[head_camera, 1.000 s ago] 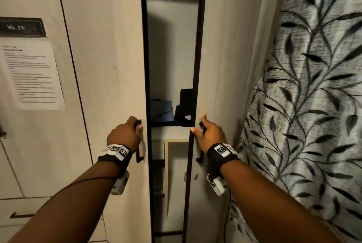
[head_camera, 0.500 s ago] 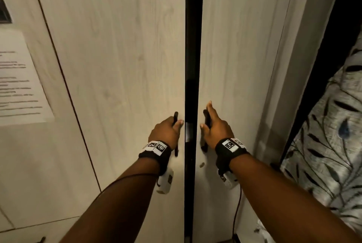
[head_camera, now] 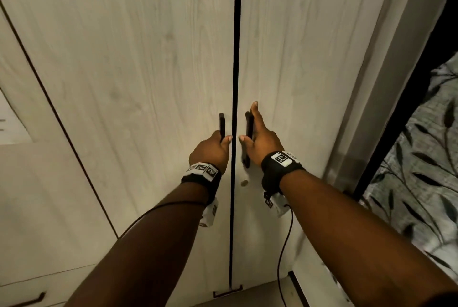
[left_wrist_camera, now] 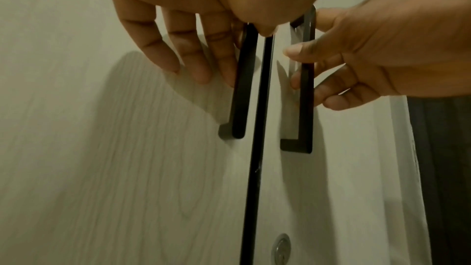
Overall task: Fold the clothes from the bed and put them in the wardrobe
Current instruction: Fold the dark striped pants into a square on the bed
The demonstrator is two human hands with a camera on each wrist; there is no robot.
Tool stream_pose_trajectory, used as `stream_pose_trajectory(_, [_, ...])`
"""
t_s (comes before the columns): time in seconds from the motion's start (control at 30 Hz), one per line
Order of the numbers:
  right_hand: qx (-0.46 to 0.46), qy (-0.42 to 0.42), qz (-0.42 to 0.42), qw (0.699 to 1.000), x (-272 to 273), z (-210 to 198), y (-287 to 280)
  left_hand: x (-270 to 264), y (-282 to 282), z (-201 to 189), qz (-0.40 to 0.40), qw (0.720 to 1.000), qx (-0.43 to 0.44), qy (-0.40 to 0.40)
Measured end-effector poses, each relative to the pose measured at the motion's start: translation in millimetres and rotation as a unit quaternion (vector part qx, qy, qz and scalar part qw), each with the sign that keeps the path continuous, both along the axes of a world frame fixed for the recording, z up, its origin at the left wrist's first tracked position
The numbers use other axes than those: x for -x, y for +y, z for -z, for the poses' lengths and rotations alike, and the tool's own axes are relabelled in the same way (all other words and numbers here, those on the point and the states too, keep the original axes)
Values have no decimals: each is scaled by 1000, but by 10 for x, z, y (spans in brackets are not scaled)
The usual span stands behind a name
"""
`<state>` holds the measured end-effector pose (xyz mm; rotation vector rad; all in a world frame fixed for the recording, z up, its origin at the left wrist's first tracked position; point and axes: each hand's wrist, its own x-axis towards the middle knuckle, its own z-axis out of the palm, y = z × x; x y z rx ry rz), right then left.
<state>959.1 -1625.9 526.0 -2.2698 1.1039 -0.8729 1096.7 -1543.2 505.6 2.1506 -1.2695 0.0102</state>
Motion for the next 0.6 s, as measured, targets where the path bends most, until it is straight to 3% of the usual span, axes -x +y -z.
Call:
stream_pose_trajectory(0.37, [0,-41,-82,996,-389,239,-478,-251,-378,147,-45,995,1,-90])
stream_pose_trajectory(0.6, [8,-61,-124,990,-381,486,-581,-133,-444,377,-95,990,80,-60])
